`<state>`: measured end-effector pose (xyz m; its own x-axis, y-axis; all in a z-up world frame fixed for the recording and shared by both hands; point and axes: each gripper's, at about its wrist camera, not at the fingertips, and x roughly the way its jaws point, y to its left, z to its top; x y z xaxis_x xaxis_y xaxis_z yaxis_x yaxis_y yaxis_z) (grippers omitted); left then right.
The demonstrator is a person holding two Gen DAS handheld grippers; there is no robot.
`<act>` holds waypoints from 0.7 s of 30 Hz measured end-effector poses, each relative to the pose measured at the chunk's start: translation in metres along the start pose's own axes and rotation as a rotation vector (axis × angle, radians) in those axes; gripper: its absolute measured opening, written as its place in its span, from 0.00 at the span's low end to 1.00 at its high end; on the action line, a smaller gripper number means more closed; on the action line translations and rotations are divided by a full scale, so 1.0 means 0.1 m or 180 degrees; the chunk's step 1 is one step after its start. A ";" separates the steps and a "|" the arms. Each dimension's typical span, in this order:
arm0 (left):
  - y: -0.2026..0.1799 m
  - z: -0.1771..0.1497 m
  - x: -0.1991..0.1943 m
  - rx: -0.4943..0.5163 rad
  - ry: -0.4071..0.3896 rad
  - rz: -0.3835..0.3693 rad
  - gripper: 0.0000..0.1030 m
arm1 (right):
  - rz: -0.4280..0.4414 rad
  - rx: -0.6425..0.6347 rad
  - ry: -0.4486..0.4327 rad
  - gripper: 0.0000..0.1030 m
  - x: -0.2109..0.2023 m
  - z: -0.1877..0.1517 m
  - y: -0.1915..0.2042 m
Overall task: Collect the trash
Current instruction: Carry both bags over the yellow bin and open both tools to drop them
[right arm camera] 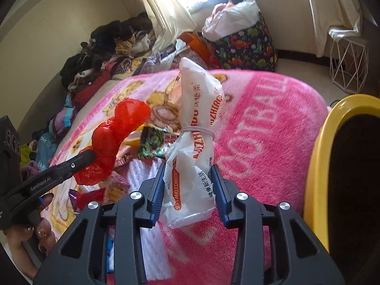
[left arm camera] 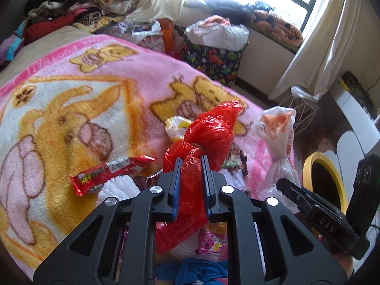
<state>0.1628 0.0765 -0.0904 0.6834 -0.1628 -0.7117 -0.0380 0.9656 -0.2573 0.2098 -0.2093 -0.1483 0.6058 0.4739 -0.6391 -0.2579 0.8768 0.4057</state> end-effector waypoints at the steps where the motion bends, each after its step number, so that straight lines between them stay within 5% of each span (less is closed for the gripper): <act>1: -0.01 0.01 -0.05 -0.0023 -0.0053 -0.0010 0.10 | -0.0005 -0.0023 -0.0036 0.34 -0.04 0.00 0.00; 21: -0.58 0.09 -0.50 0.0137 -0.0356 -0.0310 0.09 | -0.0072 -0.0155 -0.0454 0.30 -0.75 0.03 -0.01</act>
<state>0.1373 0.0307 -0.0341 0.7594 -0.2347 -0.6068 0.0621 0.9546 -0.2915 0.1666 -0.2460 -0.0989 0.7118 0.4407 -0.5469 -0.2771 0.8917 0.3579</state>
